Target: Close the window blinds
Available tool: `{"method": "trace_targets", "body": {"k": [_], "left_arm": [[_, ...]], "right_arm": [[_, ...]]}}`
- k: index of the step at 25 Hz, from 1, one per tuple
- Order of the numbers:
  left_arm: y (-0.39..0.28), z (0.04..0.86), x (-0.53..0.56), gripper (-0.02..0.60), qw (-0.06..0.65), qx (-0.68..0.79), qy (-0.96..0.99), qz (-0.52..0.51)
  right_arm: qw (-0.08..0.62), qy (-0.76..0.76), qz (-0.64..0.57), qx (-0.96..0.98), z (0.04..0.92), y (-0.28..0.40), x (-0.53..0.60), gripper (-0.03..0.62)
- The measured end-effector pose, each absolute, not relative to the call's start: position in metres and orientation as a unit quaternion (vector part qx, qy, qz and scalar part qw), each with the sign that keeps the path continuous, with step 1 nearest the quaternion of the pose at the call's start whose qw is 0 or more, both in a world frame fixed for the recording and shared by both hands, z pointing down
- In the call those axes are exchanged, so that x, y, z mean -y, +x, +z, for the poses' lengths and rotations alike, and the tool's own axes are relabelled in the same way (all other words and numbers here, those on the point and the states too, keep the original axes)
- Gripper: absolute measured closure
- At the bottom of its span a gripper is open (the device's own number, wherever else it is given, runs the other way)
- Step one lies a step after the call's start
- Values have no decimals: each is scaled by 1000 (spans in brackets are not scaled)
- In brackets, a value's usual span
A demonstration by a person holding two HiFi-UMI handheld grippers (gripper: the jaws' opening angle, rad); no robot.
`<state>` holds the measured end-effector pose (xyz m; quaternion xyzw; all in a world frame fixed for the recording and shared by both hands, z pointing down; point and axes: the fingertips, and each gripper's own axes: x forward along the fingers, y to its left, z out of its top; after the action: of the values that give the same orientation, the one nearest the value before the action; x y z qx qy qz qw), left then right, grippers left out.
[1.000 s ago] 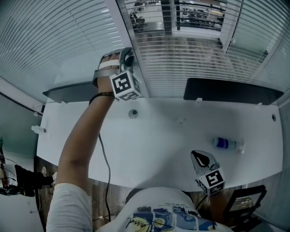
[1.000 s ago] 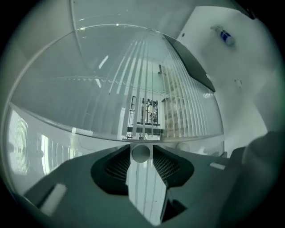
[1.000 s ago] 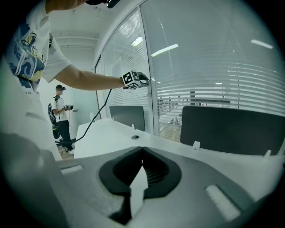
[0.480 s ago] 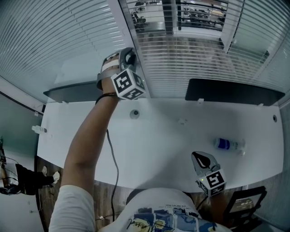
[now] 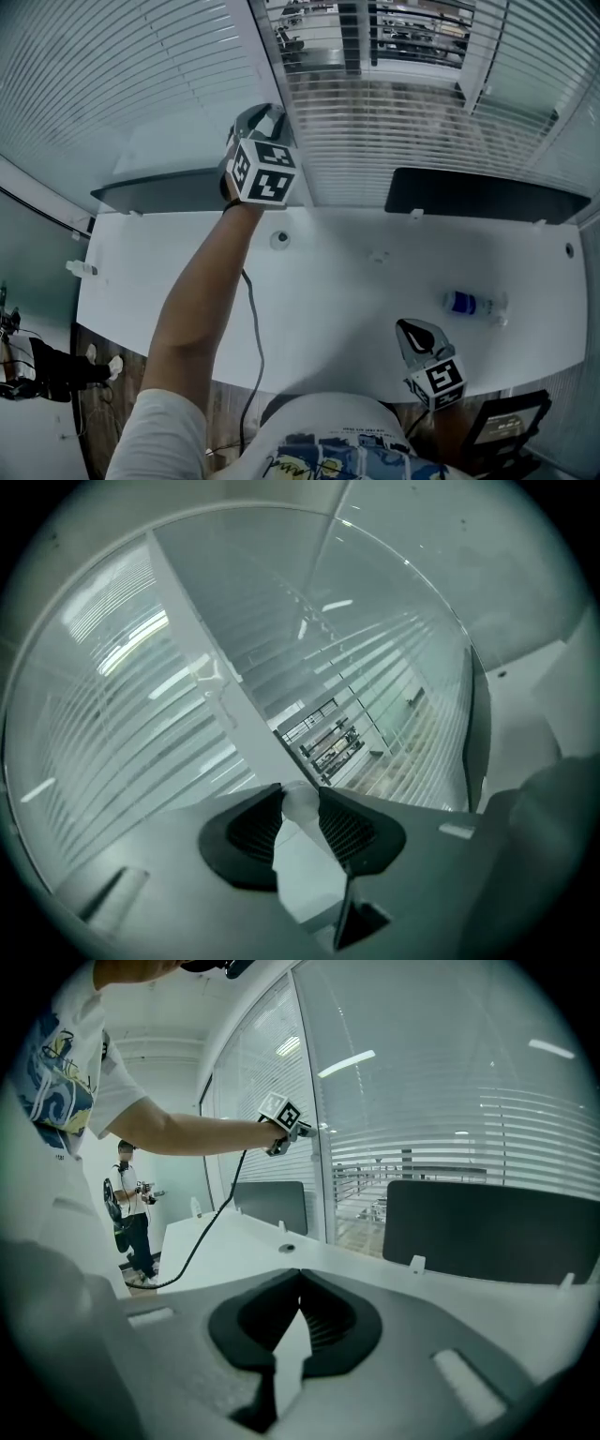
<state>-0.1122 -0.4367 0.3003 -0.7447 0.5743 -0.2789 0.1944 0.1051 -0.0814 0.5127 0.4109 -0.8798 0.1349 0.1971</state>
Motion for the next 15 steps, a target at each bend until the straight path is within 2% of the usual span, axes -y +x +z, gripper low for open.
{"method": "trace_targets", "body": {"k": [15], "left_arm": [[-123, 295, 433, 457, -37, -601, -796, -60]], "right_arm": [[196, 412, 136, 879, 514, 108, 82, 591]]}}
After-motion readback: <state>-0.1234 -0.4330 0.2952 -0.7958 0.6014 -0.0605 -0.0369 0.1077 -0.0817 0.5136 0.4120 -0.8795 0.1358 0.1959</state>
